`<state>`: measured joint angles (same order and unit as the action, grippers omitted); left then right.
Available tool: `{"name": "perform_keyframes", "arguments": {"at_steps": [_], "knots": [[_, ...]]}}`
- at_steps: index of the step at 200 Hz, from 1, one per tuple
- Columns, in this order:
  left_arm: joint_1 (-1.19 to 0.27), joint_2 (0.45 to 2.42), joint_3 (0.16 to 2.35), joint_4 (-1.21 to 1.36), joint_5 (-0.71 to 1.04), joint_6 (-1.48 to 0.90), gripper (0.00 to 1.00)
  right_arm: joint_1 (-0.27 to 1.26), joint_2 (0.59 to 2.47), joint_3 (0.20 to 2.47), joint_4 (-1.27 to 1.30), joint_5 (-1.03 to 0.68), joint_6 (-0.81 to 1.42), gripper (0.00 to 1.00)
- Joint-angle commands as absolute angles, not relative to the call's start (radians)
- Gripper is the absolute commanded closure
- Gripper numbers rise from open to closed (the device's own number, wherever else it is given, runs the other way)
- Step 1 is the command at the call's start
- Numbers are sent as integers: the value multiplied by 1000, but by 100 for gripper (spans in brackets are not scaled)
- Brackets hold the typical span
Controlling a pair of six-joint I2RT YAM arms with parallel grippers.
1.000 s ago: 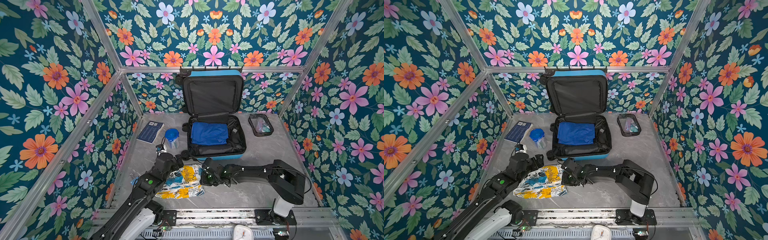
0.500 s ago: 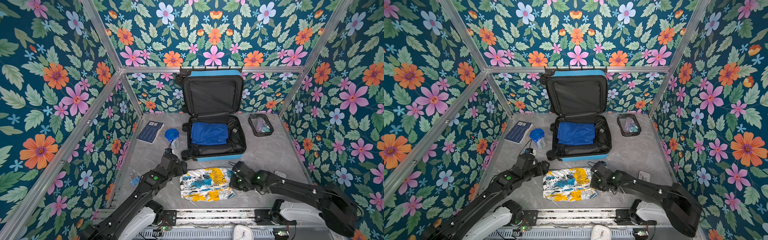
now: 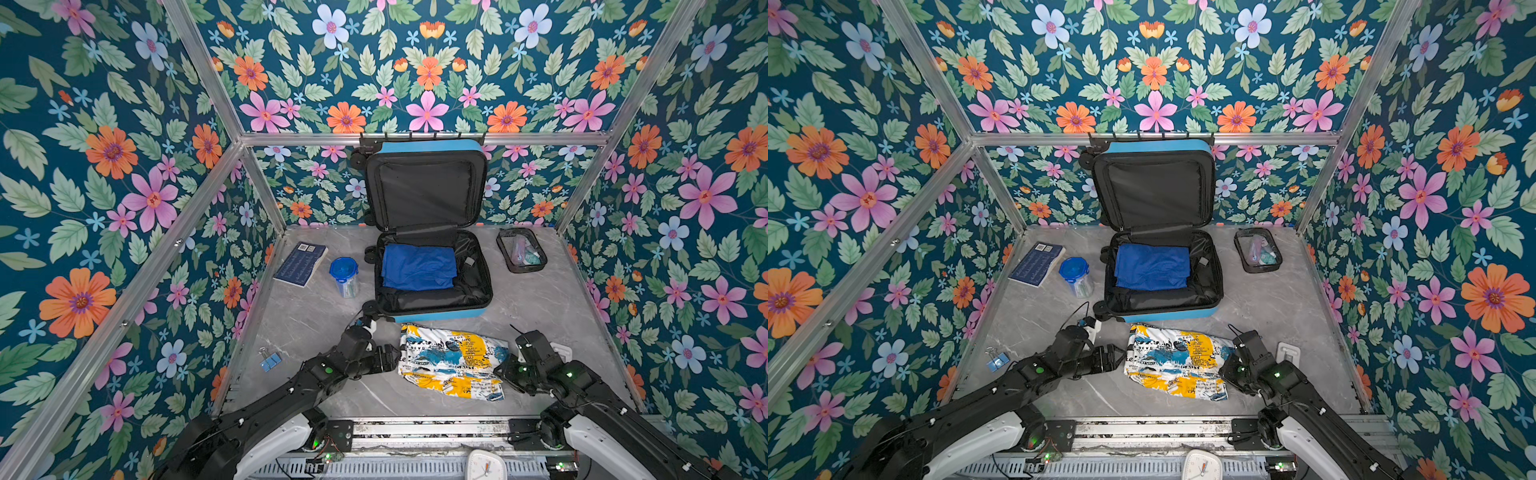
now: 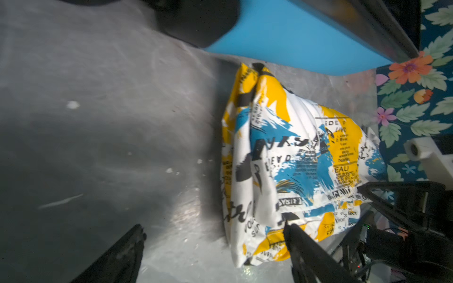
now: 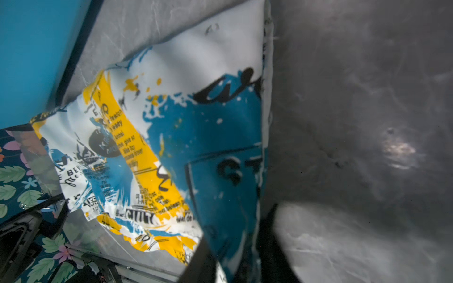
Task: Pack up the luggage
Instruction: 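Grasp the printed pillow with both grippers and lift it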
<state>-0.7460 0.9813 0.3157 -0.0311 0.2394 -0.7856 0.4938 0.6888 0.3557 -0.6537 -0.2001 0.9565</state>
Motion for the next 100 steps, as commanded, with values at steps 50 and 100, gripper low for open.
{"name": "perform_keyframes", "arguments": {"at_steps": [50, 100], "knots": [[-796, 1168, 310, 280, 270, -820, 12, 495, 626, 429, -780, -199, 919, 21], [-796, 1262, 343, 279, 272, -797, 13, 494, 654, 452, -787, -141, 955, 18]]}}
